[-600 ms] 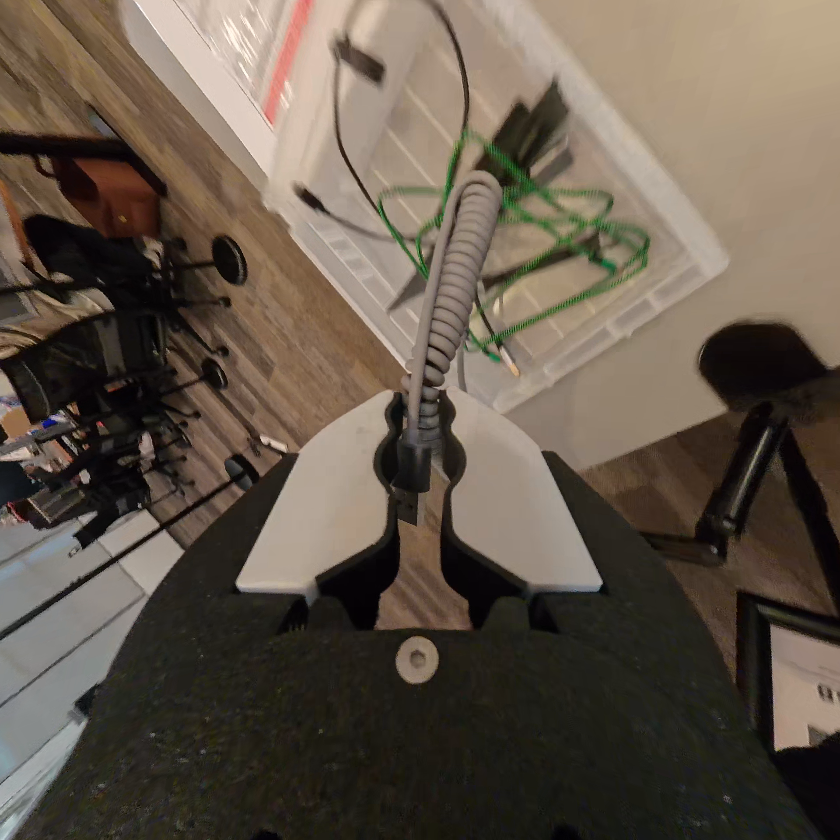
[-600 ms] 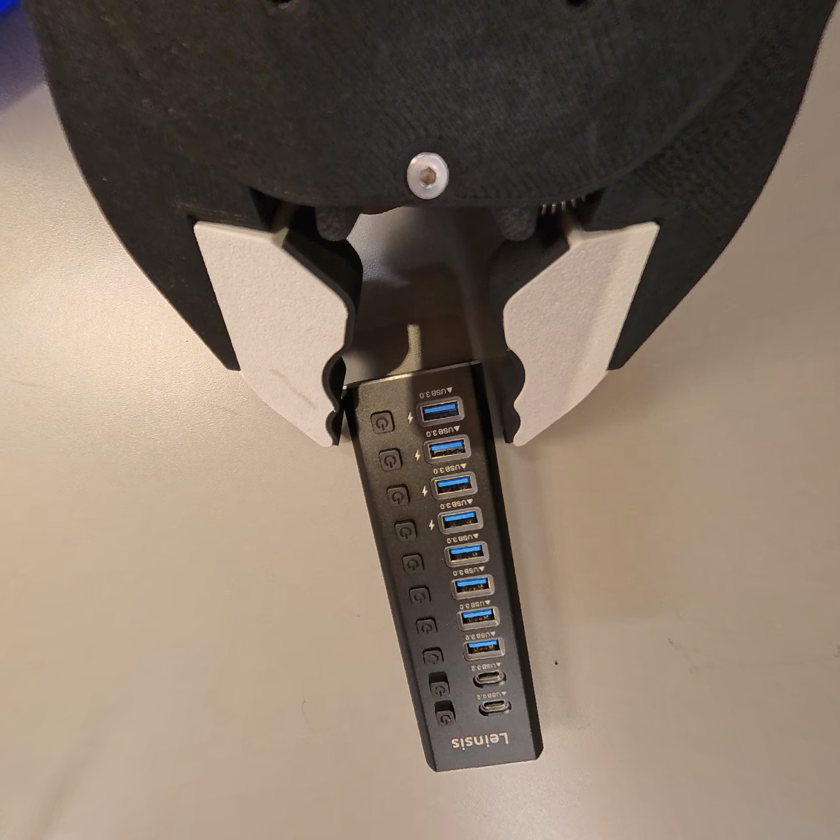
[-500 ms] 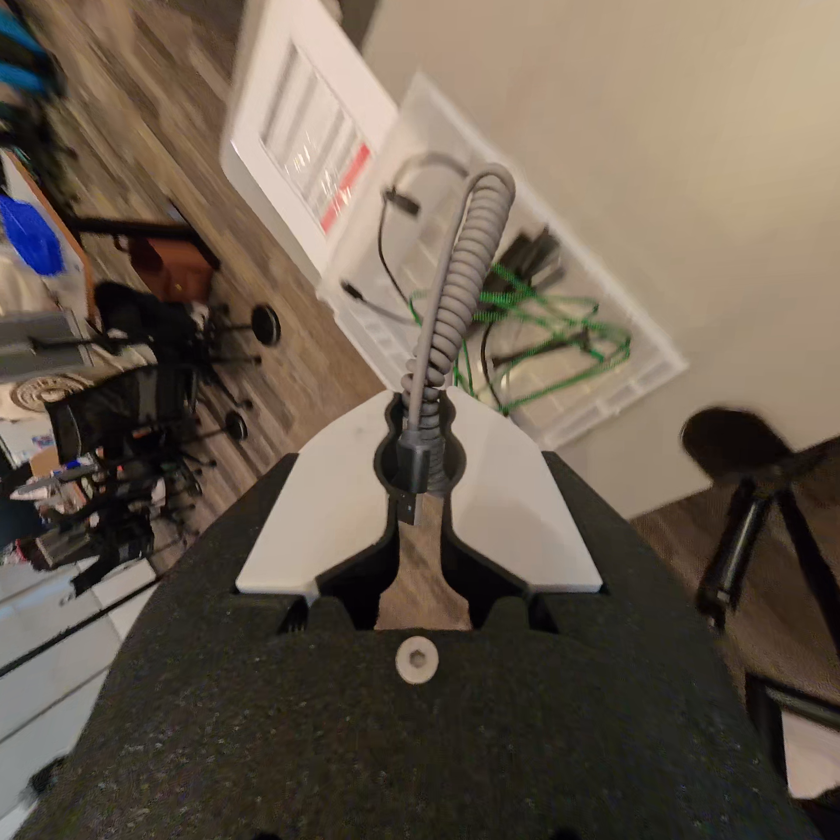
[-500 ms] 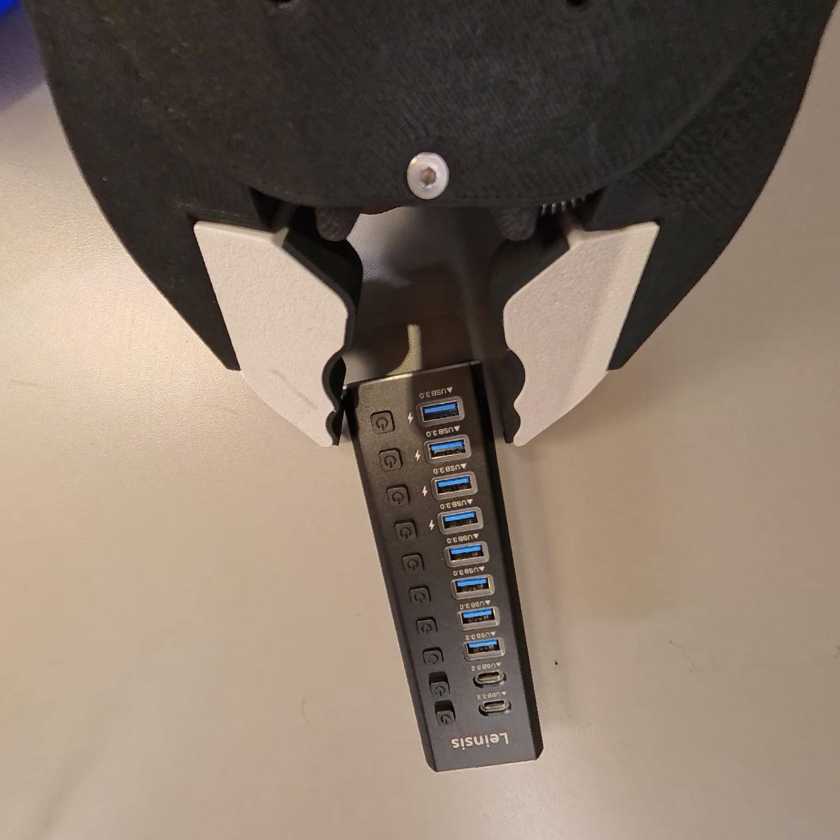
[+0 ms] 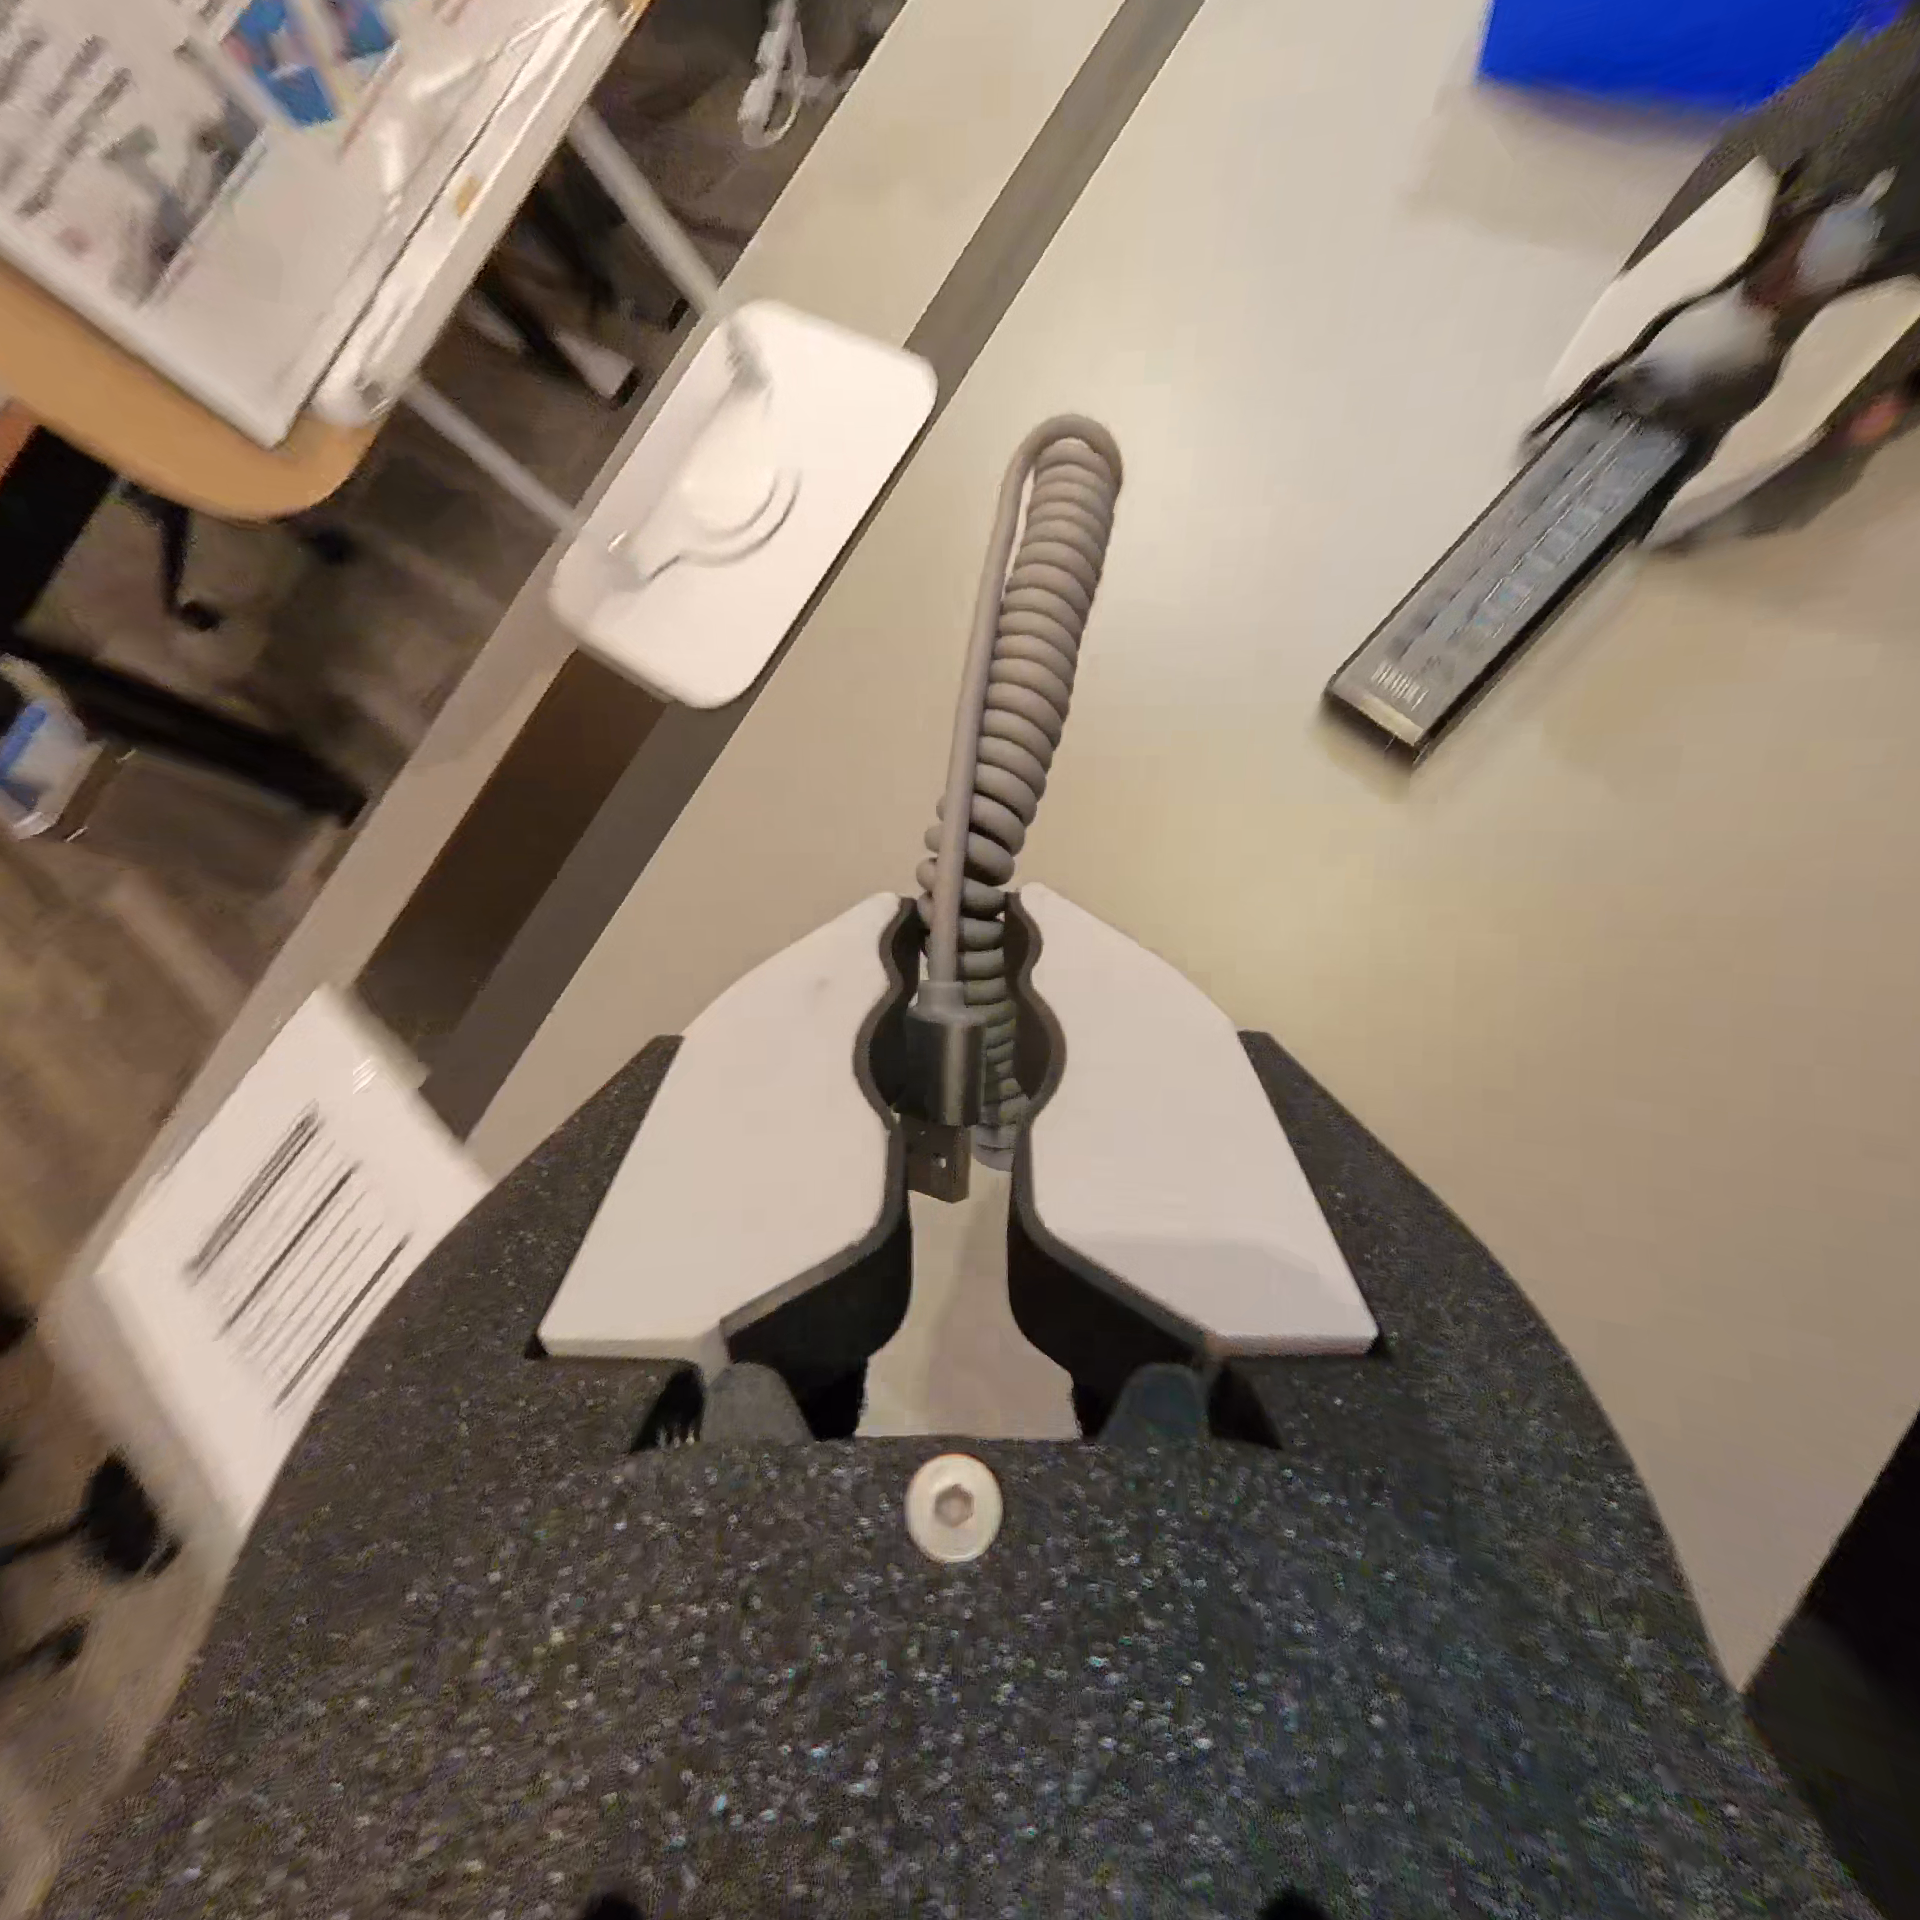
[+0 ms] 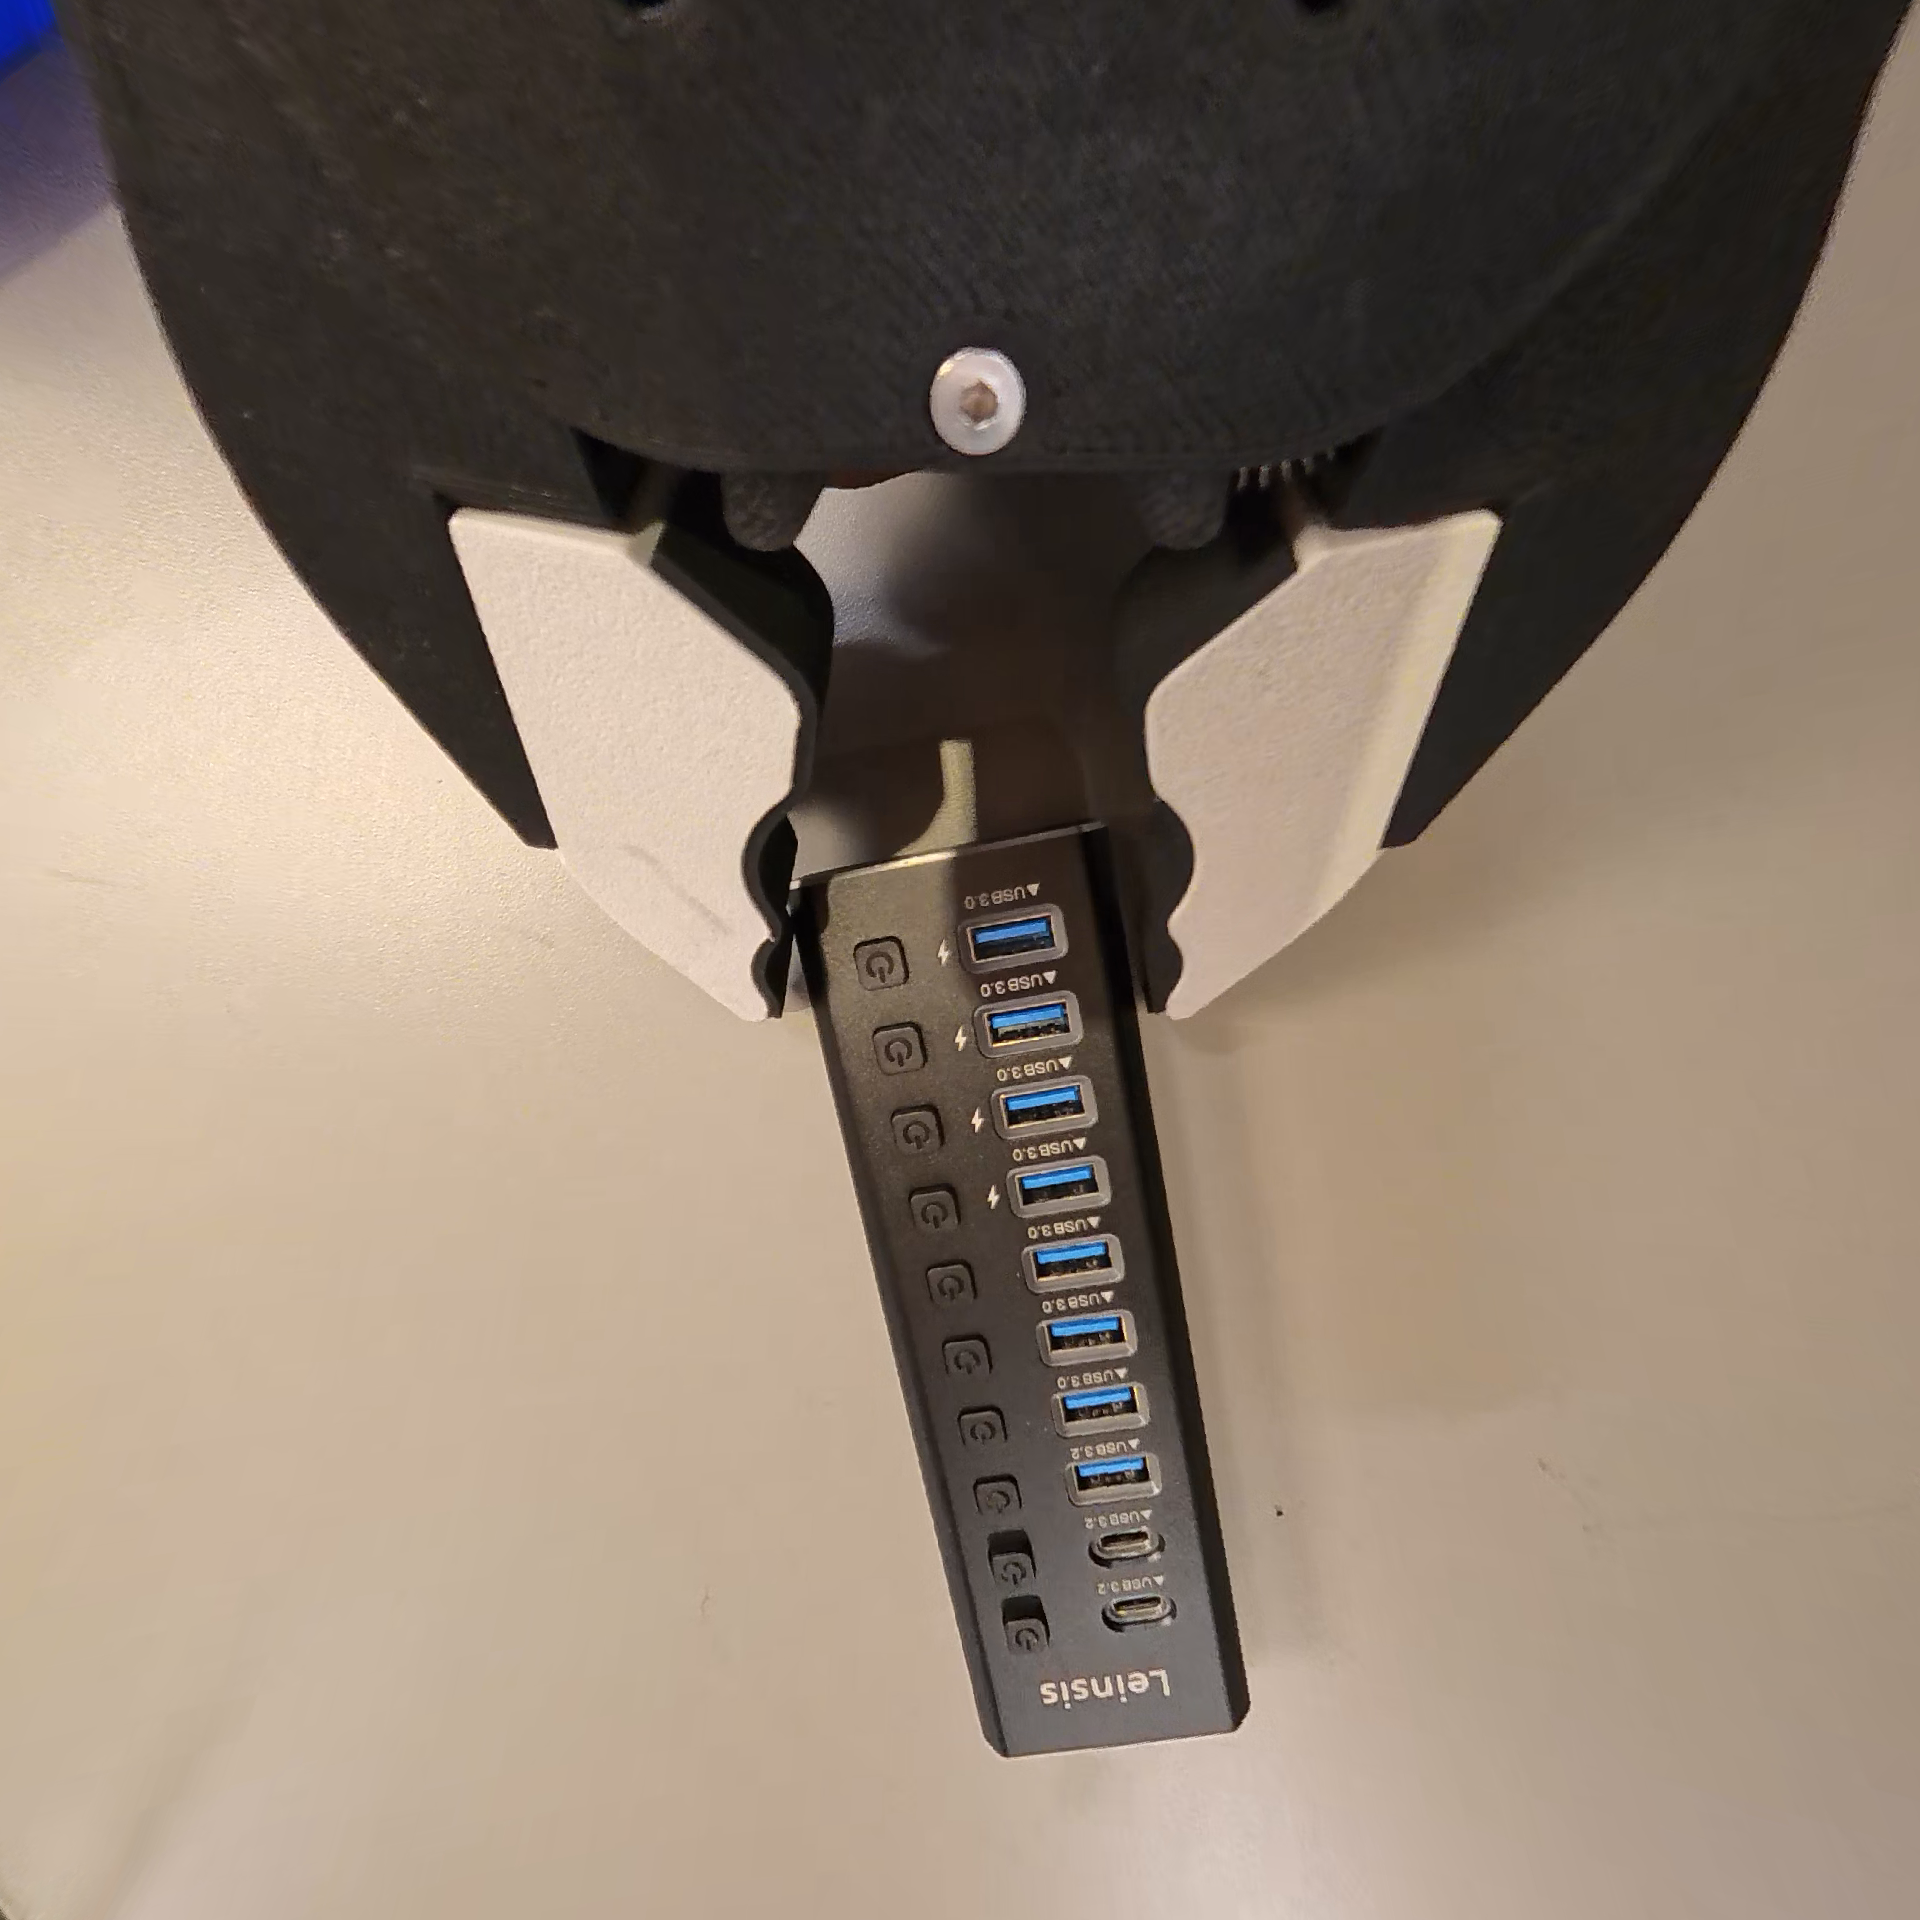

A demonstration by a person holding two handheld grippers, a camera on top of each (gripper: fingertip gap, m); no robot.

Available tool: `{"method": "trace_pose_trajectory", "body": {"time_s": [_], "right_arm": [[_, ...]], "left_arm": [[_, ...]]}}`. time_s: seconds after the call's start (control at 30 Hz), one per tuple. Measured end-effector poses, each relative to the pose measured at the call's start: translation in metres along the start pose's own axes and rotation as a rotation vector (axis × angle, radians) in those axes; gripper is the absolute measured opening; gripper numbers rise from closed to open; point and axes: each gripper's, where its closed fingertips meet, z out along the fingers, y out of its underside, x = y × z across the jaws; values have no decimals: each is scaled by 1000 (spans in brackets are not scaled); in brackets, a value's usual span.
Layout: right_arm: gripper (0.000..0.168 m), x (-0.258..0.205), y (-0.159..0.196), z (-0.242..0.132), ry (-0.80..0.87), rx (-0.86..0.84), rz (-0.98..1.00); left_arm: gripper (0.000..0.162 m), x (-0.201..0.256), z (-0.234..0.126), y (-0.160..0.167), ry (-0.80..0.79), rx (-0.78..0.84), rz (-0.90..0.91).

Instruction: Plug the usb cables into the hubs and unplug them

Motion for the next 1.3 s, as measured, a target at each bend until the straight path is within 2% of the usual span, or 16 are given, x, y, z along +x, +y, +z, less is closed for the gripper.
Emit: {"method": "trace_pose_trajectory", "body": {"time_s": [0.2, 0.33, 0.47, 0.63, 0.77, 1.03, 1.17, 1.3], "right_arm": [[62, 0, -3, -2, -2, 27, 1], [62, 2, -6, -5, -8, 49, 23], [63, 3, -7, -4, -15, 57, 34], [63, -4, -12, -8, -61, 93, 23], [63, -7, -19, -13, -85, 129, 44], [62, 2, -58, -11, -27, 199, 73], [59, 14, -77, 2, 17, 176, 48], [59, 32, -93, 18, 62, 163, 16]], "left_arm": [[14, 39, 100, -22, 246, 193, -160], [15, 52, 151, -10, 372, 240, -330], [15, 59, 182, 8, 458, 253, -462], [15, 63, 199, 20, 535, 292, -582], [15, 68, 205, 29, 553, 284, -597], [15, 72, 209, 30, 568, 342, -677], [16, 76, 204, 25, 592, 383, -661], [15, 94, 198, 24, 622, 371, -480]]}}
